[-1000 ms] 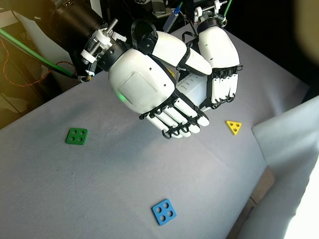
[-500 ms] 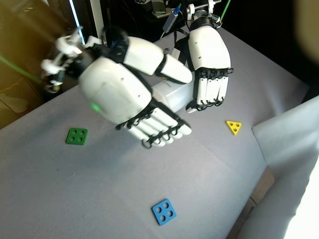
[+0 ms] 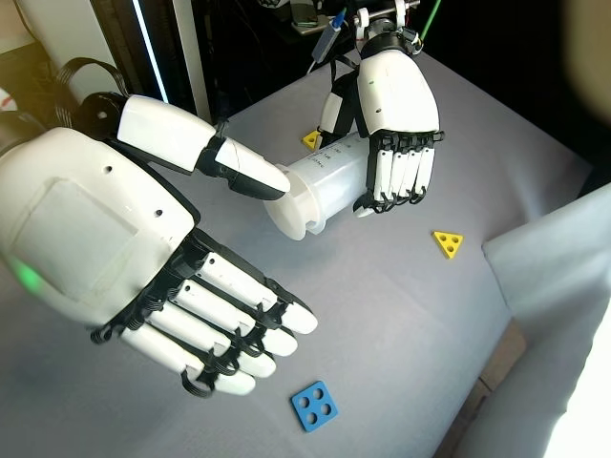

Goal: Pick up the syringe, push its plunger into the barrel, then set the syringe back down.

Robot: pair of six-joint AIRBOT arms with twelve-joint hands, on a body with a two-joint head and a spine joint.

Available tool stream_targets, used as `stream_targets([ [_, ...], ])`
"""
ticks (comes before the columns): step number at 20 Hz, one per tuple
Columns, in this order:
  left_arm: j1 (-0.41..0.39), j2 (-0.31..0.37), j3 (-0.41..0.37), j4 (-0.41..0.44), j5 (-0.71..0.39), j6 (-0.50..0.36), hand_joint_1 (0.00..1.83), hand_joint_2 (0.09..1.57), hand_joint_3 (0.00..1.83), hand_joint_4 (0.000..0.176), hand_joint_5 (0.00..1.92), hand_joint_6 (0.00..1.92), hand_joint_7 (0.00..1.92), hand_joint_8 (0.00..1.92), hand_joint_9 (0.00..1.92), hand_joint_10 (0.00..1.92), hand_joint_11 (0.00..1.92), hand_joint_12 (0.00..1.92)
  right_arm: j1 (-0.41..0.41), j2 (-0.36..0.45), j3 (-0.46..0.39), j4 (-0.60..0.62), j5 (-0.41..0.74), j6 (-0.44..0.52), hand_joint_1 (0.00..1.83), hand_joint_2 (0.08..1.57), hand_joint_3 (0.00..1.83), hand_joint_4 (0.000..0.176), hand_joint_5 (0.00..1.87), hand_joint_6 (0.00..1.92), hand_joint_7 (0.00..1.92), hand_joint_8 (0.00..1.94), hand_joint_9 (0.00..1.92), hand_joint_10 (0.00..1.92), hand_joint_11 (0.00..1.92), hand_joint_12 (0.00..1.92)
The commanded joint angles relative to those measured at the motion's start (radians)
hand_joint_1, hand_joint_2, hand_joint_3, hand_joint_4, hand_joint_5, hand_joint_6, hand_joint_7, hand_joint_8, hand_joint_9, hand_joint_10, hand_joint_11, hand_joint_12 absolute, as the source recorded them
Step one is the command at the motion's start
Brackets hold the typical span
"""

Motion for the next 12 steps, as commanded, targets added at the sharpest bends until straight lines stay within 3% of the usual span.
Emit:
stream_targets([
  [1, 0.001, -0.005, 0.006, 0.087, -0.049, -0.02, 1.34, 1.23, 0.0, 0.0, 0.74, 1.11, 0.76, 1.46, 0.68, 1.53, 0.53, 1.29, 0.035, 0.002, 0.02, -0.01, 0.14, -0.026, 0.0, 1.25, 0.0, 0.0, 0.22, 0.0, 0.17, 0.0, 0.12, 0.0, 0.0, 0.24],
  [3, 0.034, -0.013, 0.014, 0.13, -0.049, -0.049, 1.34, 1.23, 0.0, 0.0, 0.74, 1.12, 0.74, 1.49, 0.68, 1.53, 0.53, 1.28, 0.087, 0.013, 0.039, -0.01, 0.234, -0.186, 0.0, 1.25, 0.0, 0.0, 0.22, 0.01, 0.18, 0.01, 0.12, 0.0, 0.0, 0.24],
  [5, 0.068, -0.021, 0.016, 0.163, -0.049, -0.07, 1.34, 1.23, 0.0, 0.0, 0.74, 1.13, 0.74, 1.49, 0.67, 1.54, 0.53, 1.28, 0.135, 0.024, 0.041, -0.01, 0.337, -0.416, 0.0, 1.25, 0.0, 0.0, 0.22, 0.01, 0.18, 0.01, 0.12, 0.0, 0.0, 0.24],
  [8, 0.12, -0.035, 0.016, 0.2, -0.051, -0.101, 1.34, 1.23, 0.0, 0.0, 0.73, 1.15, 0.74, 1.48, 0.68, 1.54, 0.53, 1.28, 0.167, 0.029, 0.041, -0.01, 0.355, -0.65, 0.0, 1.25, 0.0, 0.0, 0.2, 0.0, 0.17, 0.0, 0.13, 0.0, 0.0, 0.27],
  [10, 0.144, -0.045, 0.014, 0.217, -0.061, -0.114, 1.34, 1.23, 0.0, 0.0, 0.74, 1.14, 0.76, 1.45, 0.69, 1.52, 0.53, 1.28, 0.167, 0.028, 0.041, -0.01, 0.355, -0.768, 0.0, 1.25, 0.0, 0.0, 0.2, 0.0, 0.17, 0.0, 0.13, 0.0, 0.0, 0.27],
  [12, 0.169, -0.057, 0.015, 0.237, -0.071, -0.134, 1.34, 1.22, 0.0, 0.0, 0.74, 1.14, 0.78, 1.42, 0.71, 1.49, 0.54, 1.26, 0.158, 0.028, 0.041, -0.01, 0.367, -0.778, 0.0, 1.25, 0.0, 0.0, 0.19, 0.0, 0.16, 0.0, 0.12, 0.0, 0.0, 0.26],
])
